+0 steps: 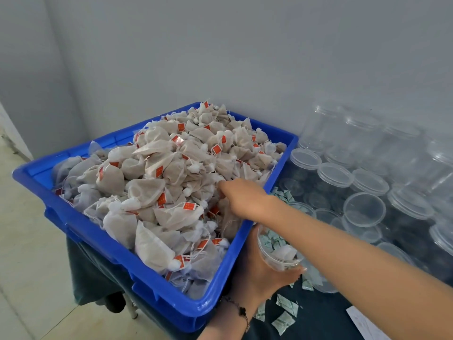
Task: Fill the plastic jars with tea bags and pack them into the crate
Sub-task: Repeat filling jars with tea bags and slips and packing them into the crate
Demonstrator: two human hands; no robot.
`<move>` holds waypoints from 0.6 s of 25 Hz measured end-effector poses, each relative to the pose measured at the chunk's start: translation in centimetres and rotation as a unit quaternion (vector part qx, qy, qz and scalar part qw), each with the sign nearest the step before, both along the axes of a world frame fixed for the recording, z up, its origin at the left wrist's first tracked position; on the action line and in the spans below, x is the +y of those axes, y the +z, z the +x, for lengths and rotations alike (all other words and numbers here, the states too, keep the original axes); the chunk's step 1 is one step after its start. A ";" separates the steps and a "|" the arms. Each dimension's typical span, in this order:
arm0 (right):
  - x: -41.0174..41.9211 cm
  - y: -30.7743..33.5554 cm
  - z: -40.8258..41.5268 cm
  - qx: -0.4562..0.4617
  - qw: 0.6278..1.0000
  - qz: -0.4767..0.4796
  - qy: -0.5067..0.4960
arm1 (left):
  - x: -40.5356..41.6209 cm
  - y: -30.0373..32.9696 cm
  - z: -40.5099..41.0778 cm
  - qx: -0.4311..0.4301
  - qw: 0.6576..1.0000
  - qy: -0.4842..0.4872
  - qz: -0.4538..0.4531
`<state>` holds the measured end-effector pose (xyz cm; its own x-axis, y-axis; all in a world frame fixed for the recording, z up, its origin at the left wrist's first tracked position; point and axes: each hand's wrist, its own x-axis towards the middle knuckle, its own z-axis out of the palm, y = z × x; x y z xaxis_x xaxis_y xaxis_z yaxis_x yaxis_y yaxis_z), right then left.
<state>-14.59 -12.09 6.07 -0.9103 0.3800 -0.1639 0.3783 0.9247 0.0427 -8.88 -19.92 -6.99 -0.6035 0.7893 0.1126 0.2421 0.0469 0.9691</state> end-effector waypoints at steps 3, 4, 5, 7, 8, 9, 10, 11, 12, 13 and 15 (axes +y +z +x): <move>1.0 1.4 1.6 0.077 0.993 -0.079 -0.030 | 0.5 0.4 0.1 0.062 0.998 0.015 0.011; 1.4 1.9 2.2 0.112 0.987 -0.102 -0.043 | 0.7 0.6 0.1 0.083 0.996 0.023 0.014; 1.6 2.3 2.8 0.145 0.979 -0.130 -0.058 | 0.7 0.5 0.1 0.088 0.995 0.032 0.025; 2.0 3.2 4.0 0.194 0.957 -0.194 -0.088 | 0.4 0.6 0.1 0.081 0.995 0.043 0.037; 2.1 3.6 4.6 0.214 0.944 -0.229 -0.101 | 0.3 0.4 0.1 0.076 0.995 0.042 0.040; 2.2 4.1 5.3 0.232 0.930 -0.263 -0.109 | 0.2 0.2 0.1 0.072 0.996 0.038 0.043; 2.3 4.6 6.0 0.248 0.916 -0.295 -0.114 | 0.2 0.1 0.1 0.068 0.996 0.033 0.043; 2.4 5.3 6.8 0.260 0.904 -0.319 -0.117 | 0.0 0.1 0.1 0.063 0.997 0.030 0.045; 2.4 6.0 7.8 0.270 0.896 -0.332 -0.120 | 0.0 0.2 0.1 0.057 0.997 0.031 0.046; 2.4 6.7 8.8 0.279 0.891 -0.338 -0.117 | 0.0 0.1 0.1 0.054 0.997 0.034 0.046; 2.1 7.8 11.0 0.287 0.888 -0.345 -0.096 | 0.1 0.1 0.1 0.051 0.997 0.038 0.052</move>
<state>-3.55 -10.04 13.86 -0.8480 0.5273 0.0527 0.3082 0.5715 -0.7605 -8.73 -19.85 -6.93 -0.6425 0.7225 0.2551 0.3394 -0.0302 0.9402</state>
